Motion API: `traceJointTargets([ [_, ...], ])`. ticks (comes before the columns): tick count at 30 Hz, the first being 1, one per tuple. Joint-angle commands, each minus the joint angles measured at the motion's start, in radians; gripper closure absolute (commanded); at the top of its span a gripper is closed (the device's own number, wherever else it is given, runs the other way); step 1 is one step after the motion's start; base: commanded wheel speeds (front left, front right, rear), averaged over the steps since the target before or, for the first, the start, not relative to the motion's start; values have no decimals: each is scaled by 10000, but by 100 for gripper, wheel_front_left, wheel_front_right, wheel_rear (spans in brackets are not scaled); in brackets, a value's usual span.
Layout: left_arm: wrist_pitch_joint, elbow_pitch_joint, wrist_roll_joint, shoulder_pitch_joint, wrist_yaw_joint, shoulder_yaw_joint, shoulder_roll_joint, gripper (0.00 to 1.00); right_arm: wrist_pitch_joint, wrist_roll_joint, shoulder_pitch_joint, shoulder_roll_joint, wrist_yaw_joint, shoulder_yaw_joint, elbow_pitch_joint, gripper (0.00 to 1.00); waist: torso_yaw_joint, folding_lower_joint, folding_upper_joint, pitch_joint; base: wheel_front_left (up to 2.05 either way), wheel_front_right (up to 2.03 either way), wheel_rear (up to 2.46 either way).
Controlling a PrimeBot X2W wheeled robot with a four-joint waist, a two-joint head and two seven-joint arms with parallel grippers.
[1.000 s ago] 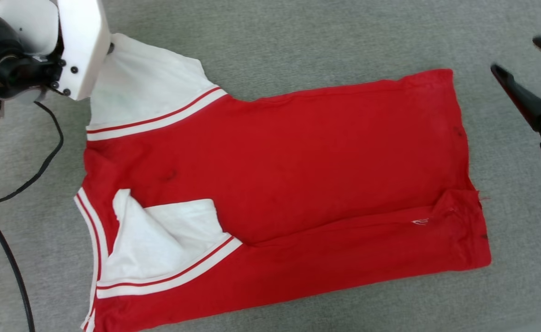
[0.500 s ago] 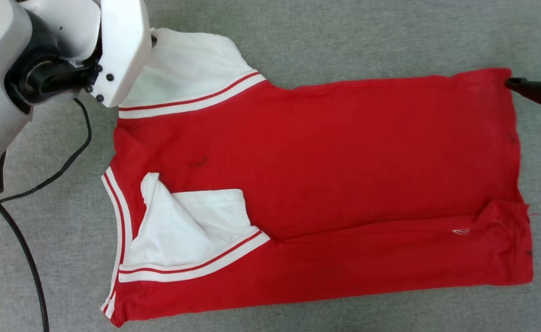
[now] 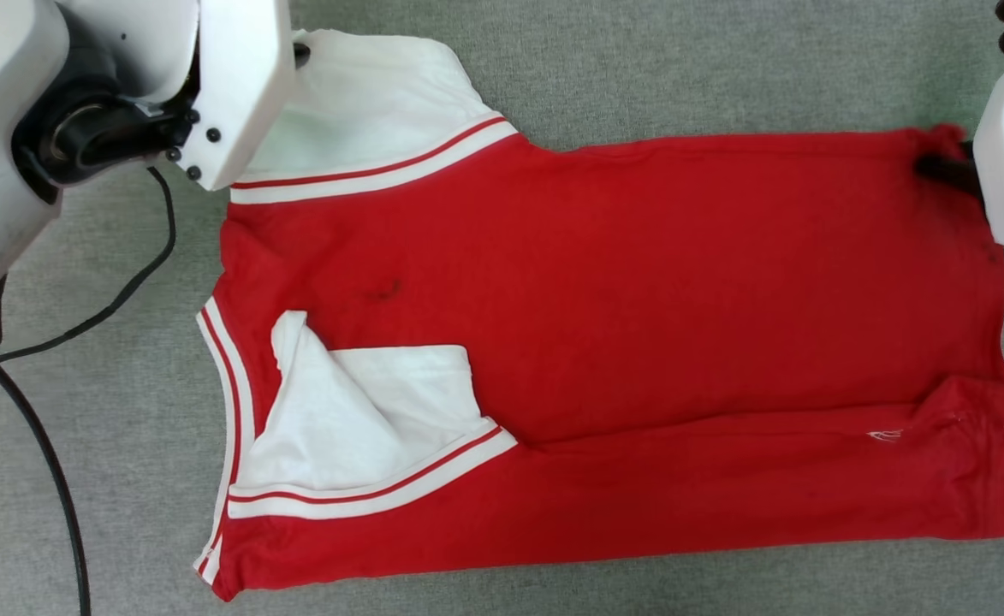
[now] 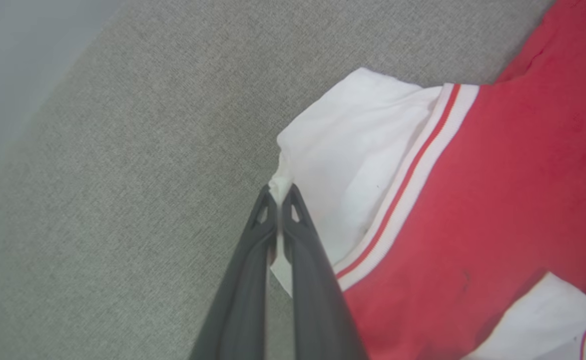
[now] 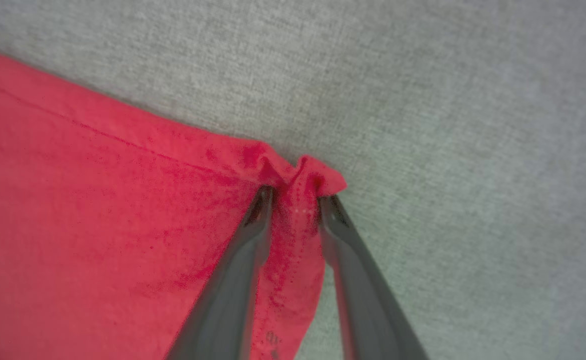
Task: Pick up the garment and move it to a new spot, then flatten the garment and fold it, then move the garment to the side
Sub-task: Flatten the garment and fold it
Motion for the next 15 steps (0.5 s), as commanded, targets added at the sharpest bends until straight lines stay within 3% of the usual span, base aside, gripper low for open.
traceJointTargets([
  [1, -126, 36, -68, -8, -3, -35, 93, 100, -106, 76, 499, 257, -4, 391, 317, 100, -43, 0, 0, -149, 0, 0, 0],
  [15, -1118, -600, -371, 1216, -3, -543, 713, 100, -2616, 706, 867, -453, -4, 823, -296, 100, -93, 0, 0, -2224, 0, 0, 0],
])
